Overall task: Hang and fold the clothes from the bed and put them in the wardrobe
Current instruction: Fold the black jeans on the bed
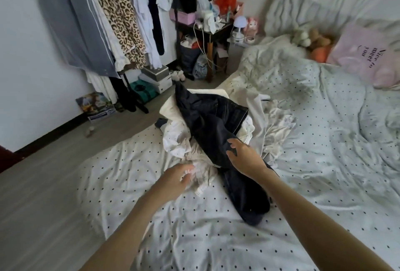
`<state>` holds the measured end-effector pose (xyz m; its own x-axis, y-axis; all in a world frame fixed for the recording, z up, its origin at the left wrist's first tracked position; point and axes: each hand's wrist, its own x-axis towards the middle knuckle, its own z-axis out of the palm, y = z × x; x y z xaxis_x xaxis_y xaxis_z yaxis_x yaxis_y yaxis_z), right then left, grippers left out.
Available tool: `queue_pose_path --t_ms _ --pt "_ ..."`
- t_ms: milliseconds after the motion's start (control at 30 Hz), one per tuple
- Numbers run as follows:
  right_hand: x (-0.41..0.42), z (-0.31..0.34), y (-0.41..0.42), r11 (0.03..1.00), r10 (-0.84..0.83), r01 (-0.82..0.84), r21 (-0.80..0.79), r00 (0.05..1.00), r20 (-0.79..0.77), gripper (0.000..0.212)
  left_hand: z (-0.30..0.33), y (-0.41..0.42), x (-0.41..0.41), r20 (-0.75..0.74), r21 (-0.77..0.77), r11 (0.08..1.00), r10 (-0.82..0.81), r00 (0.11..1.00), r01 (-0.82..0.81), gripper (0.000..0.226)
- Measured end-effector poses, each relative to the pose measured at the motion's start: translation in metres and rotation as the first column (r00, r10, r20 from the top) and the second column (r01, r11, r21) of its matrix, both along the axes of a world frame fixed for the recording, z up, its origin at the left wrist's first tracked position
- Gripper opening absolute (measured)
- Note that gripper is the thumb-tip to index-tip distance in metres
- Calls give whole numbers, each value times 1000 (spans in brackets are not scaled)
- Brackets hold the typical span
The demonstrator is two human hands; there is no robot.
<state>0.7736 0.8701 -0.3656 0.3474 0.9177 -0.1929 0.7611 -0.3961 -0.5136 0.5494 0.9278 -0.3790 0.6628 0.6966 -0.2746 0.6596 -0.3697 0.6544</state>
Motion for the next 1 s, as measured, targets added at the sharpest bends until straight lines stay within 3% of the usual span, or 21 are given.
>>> queue_pose_path --t_ms 167,300,400,500,633,733,833,900,1000 --pt "14 -18 88 995 -61 65 -77 996 59 55 -6 117 30 29 54 998 -28 999 26 37" --pt "31 -43 139 988 -56 77 -136 987 152 77 -15 185 68 91 158 987 12 996 -26 44" --pt "37 -64 161 978 -62 82 -193 992 107 84 -27 209 90 96 214 974 50 994 -70 51" --pt "44 -80 172 979 -70 87 -184 993 96 73 -37 224 107 5 397 918 6 1000 -8 54" --pt "43 -86 168 993 -105 113 -37 980 169 41 -53 233 121 -171 577 796 -99 980 181 56" --pt "33 -91 152 999 -35 33 16 989 141 31 -62 230 132 -394 569 747 -118 911 343 58" --pt "21 -97 126 999 35 -33 -22 997 73 27 -66 213 135 -521 504 748 -135 843 431 62" --pt "12 -101 112 988 111 -104 -112 992 65 28 -68 193 129 -548 476 752 -152 823 456 57" --pt "6 -102 103 972 178 -168 -164 983 48 28 -73 163 103 -516 517 738 -136 846 434 31"
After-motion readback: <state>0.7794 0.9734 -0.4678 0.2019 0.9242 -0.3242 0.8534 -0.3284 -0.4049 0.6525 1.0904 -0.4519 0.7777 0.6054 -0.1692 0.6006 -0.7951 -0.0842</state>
